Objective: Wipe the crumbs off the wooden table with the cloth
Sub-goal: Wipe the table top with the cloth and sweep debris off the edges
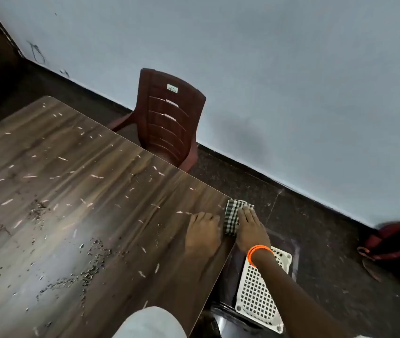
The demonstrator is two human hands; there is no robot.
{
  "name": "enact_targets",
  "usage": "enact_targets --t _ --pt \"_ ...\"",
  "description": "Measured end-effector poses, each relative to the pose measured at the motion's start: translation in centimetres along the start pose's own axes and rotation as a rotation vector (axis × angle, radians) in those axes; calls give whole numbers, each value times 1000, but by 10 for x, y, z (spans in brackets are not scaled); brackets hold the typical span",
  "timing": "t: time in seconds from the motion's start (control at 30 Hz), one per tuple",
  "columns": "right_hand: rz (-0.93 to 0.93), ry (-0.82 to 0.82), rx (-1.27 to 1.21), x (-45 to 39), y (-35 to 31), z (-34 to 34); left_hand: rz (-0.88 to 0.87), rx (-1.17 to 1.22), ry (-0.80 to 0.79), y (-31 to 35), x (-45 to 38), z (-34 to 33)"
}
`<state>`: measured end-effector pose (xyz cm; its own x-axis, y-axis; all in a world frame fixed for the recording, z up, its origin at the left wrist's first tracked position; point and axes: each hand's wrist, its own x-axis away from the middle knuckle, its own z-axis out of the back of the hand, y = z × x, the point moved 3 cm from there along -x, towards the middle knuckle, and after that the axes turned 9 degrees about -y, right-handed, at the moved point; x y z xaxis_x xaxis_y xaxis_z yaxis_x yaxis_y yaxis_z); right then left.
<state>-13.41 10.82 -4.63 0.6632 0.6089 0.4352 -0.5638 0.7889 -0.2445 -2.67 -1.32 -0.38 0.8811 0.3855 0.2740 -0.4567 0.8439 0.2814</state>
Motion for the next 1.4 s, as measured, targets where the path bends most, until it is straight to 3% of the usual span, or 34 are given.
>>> enact_targets --t 0.23,0.57,0.73,0.9,1.03,1.17,1.4 --pt "99 -93 40 -31 12 -30 3 36 -18 12 -27 -21" --pt "-4 50 47 -48 -10 -56 57 61 -4 -44 -22 -50" --pt "262 6 204 -31 -33 -80 93 77 10 -52 -8 -56" --pt "480 -79 299 -17 -12 -78 119 117 21 -57 3 -55" --pt "277 -7 255 -43 2 -54 112 165 34 -64 15 -53" --pt "84 6 108 -63 -32 -50 161 185 69 -79 35 -47" --pt "507 -73 222 -6 -76 -97 229 255 -97 -100 54 -47"
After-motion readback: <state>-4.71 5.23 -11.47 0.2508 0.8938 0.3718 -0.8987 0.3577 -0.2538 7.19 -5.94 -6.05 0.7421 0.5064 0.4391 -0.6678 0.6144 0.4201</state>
